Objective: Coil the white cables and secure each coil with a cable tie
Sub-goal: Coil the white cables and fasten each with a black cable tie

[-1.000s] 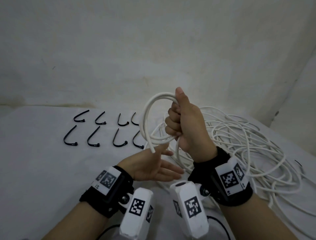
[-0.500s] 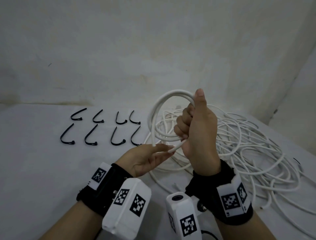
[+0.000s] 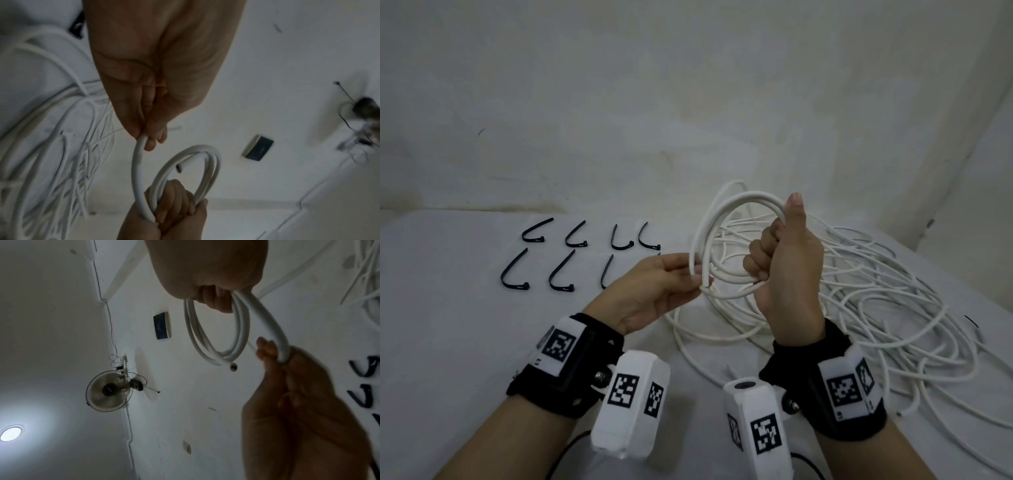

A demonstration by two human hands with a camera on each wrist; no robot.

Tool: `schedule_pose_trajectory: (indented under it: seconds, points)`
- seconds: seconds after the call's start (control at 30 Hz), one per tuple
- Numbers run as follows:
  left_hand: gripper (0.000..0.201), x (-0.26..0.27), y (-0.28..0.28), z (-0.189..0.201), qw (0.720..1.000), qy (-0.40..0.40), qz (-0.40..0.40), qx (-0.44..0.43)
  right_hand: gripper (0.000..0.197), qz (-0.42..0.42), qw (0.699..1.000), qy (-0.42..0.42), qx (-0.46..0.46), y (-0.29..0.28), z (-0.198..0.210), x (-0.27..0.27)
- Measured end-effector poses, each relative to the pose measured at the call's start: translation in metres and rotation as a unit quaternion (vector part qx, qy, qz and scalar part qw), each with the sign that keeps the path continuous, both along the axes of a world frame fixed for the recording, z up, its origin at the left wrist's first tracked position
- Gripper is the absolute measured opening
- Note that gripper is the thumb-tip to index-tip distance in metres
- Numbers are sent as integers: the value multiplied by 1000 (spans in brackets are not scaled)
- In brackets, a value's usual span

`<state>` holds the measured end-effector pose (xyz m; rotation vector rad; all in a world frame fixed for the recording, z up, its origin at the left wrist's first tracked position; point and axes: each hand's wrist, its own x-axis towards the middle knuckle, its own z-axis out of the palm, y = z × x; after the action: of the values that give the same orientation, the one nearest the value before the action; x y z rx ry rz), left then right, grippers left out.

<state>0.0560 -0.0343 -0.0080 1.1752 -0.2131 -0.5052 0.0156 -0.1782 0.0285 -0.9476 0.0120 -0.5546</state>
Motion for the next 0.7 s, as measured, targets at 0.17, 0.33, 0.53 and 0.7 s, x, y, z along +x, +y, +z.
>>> schedule_pose_trajectory:
  seconds: [0.17, 0.33, 0.53, 0.7]
  points:
    - [17, -3, -2, 2, 992, -108, 42, 51, 49, -23, 999, 30, 4, -9, -10, 10]
    - [21, -4, -14, 2, 955, -245, 98, 133, 50, -46, 997, 39, -51, -17, -18, 8]
    - [23, 2, -38, 16, 907, -354, 121, 193, 50, -64, 996, 53, -43, -37, -19, 10]
    - [22, 16, -51, 26, 892, -389, 95, 212, 50, -67, 995, 66, -43, -44, -21, 13]
